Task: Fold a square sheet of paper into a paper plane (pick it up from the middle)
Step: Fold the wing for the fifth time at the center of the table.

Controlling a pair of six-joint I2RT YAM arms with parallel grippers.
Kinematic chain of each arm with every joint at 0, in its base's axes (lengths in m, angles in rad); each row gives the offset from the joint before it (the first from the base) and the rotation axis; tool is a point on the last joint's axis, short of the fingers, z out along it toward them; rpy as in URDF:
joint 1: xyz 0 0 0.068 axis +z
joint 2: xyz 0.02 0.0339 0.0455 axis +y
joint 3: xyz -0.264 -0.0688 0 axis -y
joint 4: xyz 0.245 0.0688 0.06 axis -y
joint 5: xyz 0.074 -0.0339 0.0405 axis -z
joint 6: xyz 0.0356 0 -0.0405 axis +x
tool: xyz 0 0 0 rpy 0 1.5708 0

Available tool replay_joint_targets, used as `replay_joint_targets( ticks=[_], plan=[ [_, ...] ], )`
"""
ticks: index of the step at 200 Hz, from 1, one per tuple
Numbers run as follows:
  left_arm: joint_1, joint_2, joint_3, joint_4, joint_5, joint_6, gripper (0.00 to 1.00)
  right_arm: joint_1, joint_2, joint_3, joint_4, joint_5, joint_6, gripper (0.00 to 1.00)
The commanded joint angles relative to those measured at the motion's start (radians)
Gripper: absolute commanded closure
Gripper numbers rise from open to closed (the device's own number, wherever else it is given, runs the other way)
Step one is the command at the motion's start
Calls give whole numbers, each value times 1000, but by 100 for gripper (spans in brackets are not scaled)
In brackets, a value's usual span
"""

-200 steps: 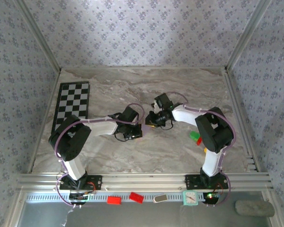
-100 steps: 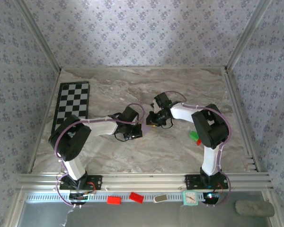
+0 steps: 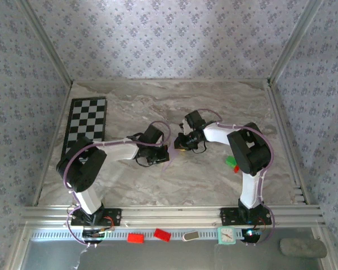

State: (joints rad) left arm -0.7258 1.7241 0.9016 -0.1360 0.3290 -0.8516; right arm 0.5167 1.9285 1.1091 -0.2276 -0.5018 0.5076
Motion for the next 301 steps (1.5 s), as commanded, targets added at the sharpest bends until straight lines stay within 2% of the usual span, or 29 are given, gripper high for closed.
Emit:
replay_joint_targets(
  ticks=[1,45,123,212,237,301],
  plan=[
    [17,3,41,64,28,-32,97,-3,25,-43,-16,49,-6,84],
    [13,86,78,31,12,-56,100,-3,3,-43,2,33,1,85],
    [-15,102,74,-122,-94,-55,100,15,-116,-23,-7,13,-14,85],
    [-14,112,75,-139,-101,-53,100,29,-40,-82,60,12,47,87],
    [-14,114,67,-163,-106,-52,100,-11,-8,-68,48,37,30,88],
    [-3,112,-2,-176,-86,-44,100,-189,53,-16,71,50,43,88]
  ],
)
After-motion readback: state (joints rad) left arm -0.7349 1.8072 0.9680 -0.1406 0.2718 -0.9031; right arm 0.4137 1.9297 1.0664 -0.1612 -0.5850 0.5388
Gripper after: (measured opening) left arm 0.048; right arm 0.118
